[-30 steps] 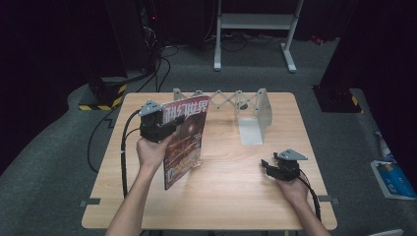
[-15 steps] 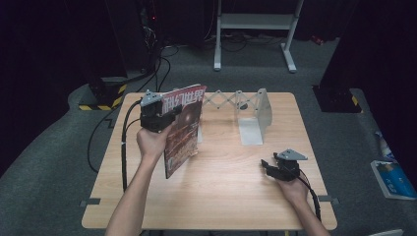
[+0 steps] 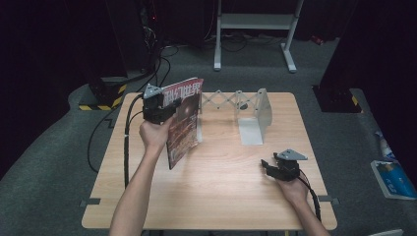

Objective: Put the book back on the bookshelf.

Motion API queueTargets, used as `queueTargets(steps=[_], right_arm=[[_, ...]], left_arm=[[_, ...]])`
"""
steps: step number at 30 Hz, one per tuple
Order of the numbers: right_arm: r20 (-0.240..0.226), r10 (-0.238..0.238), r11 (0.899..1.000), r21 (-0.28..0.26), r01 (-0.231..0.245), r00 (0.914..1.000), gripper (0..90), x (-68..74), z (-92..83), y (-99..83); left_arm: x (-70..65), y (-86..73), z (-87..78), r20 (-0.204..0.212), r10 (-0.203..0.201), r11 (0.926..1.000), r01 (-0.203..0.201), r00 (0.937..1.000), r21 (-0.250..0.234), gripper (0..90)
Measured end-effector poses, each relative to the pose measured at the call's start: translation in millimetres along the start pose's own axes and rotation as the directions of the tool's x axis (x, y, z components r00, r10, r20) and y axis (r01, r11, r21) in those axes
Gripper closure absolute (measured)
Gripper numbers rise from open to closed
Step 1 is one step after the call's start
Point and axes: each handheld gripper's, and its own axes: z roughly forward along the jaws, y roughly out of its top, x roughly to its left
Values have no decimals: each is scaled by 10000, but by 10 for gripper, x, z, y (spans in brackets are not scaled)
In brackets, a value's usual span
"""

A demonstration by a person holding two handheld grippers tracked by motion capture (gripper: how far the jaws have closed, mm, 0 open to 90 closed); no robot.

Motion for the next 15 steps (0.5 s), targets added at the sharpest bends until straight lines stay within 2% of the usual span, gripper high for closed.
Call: queueTargets(steps=[3, 10, 15], right_arm=[[-2, -21, 10000, -5, 21, 10000, 365, -2, 1, 1], [14, -40, 10000, -24, 40, 10000, 365, 0, 1, 1], [24, -40, 10000, -13, 40, 10000, 366, 1, 0, 0]], left_arm=[[26, 4, 38, -67, -101, 9999, 101, 9999, -85, 837], [57, 11, 129, -253, 57, 9996, -63, 9997, -270, 837], [72, 6, 192, -278, -39, 9987, 25, 9996, -501, 836]])
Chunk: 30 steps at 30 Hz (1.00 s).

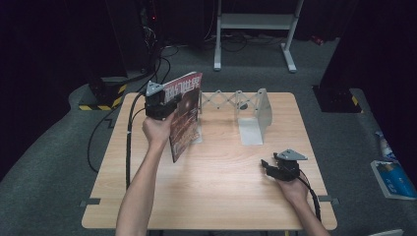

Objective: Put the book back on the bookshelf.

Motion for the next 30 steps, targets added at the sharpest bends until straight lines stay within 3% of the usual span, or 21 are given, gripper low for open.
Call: queueTargets(steps=[12, 18, 30], right_arm=[[3, -5, 10000, 0, 5, 10000, 365, 0, 0, 0], [5, -9, 10000, 4, 9, 10000, 366, 0, -2, -3], [-6, 7, 10000, -3, -7, 10000, 365, 1, -2, -4]], left_arm=[[45, -61, 112, -102, -197, 9997, 195, 9998, -159, 836], [93, -167, 174, -63, -589, 9975, 586, 9982, -389, 834], [132, -225, 124, -281, -390, 9992, 386, 9988, -126, 831]])
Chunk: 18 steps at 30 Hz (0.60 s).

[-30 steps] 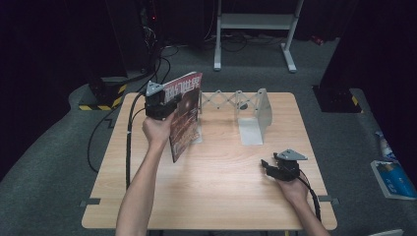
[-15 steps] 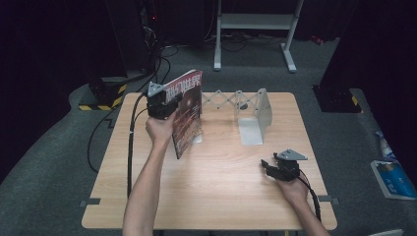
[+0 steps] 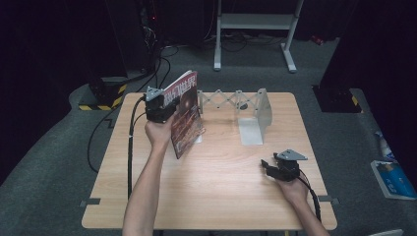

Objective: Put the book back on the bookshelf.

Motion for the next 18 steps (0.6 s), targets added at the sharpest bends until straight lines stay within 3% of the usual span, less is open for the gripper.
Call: queueTargets(steps=[18], right_arm=[[-6, -2, 10000, 19, 2, 10000, 366, 0, -1, 1]], left_arm=[[-15, 66, -65, 133, 339, 9943, -351, 9993, 1011, 822]])
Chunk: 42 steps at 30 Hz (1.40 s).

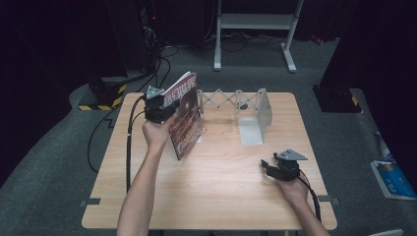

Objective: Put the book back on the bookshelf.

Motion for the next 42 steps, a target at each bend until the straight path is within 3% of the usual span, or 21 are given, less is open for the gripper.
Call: queueTargets(steps=[3, 17, 21, 27, 33, 42], right_arm=[[3, -1, 10000, 1, 1, 10000, 366, 0, 0, 0], [-25, -13, 10000, -16, 13, 10000, 365, 1, 1, 0], [-30, -19, 10000, -14, 18, 10000, 365, 1, 1, 0], [-39, -23, 10000, -15, 23, 10000, 365, 2, 1, -1], [-40, -6, 10000, -10, 6, 10000, 365, 3, 0, -1], [-49, 17, 10000, -4, -17, 10000, 365, 4, -1, 0]], left_arm=[[-11, 19, -15, 18, 145, 9996, -145, 9999, 235, 819], [29, 74, -93, 68, -53, 9909, 44, 10000, 1348, 808], [38, 108, -128, 293, -369, 9838, 312, 9989, 1763, 802], [36, 142, -210, 263, -391, 9712, 318, 9989, 2363, 796], [39, 159, -262, 290, -758, 9612, 653, 9967, 2679, 824], [-42, 202, -312, -53, -288, 9677, 292, 9996, 2506, 839]])
